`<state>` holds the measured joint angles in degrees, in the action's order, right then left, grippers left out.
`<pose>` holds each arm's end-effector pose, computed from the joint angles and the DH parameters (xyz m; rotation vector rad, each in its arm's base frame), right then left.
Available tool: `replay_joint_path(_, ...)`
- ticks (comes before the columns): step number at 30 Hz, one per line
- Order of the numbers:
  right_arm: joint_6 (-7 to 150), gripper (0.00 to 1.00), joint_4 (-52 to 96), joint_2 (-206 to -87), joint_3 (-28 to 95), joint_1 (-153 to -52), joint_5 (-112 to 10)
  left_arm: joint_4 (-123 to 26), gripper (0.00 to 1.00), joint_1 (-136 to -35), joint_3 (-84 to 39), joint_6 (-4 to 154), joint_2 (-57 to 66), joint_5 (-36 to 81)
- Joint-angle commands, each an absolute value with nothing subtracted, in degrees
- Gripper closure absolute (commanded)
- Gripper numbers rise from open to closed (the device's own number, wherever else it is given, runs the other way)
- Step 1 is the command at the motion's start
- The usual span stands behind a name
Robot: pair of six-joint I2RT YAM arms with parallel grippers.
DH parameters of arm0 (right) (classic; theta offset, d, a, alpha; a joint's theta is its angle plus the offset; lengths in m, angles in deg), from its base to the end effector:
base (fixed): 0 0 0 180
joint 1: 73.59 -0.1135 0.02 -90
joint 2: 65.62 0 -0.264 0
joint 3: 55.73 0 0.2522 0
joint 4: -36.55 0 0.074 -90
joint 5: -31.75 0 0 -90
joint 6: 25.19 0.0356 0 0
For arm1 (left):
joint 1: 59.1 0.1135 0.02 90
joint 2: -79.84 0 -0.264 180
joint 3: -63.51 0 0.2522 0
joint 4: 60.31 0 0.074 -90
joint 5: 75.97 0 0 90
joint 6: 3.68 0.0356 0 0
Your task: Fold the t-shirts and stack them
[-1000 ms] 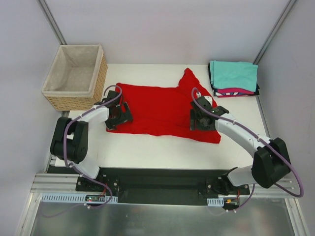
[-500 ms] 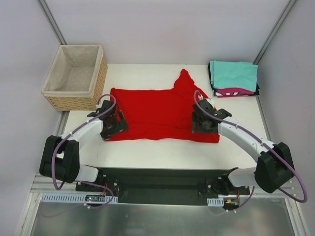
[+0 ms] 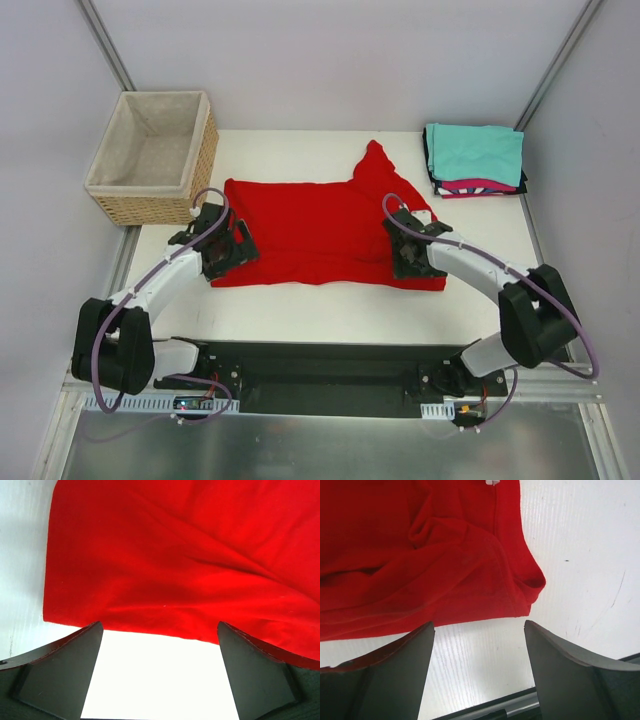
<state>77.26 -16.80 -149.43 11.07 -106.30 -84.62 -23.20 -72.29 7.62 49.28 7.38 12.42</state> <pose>0.2343 0.1317 0.2024 -0.3571 2.6040 -0.3935 0.2408 -0.0554 0.2050 -0.5357 2.4802 -0.3210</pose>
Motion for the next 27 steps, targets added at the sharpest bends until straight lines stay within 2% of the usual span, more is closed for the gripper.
replay_joint_path(1, 78.17, 0.24, -19.3, -151.84, 13.84, -106.11, -88.92, -22.12, 0.01, -72.81, 5.37, 49.41, 9.62, 12.71)
replay_joint_path(9, 78.44, 0.24, -21.33, -154.74, 13.93, -105.58, -92.52, -22.12, 0.01, -72.81, 5.63, 48.44, 8.3, 11.48)
replay_joint_path(27, 79.84, 0.24, -27.74, -163.96, 19.29, -103.3, -93.32, -19.31, 0.01, -72.81, 4.58, 46.51, -2.68, 6.91)
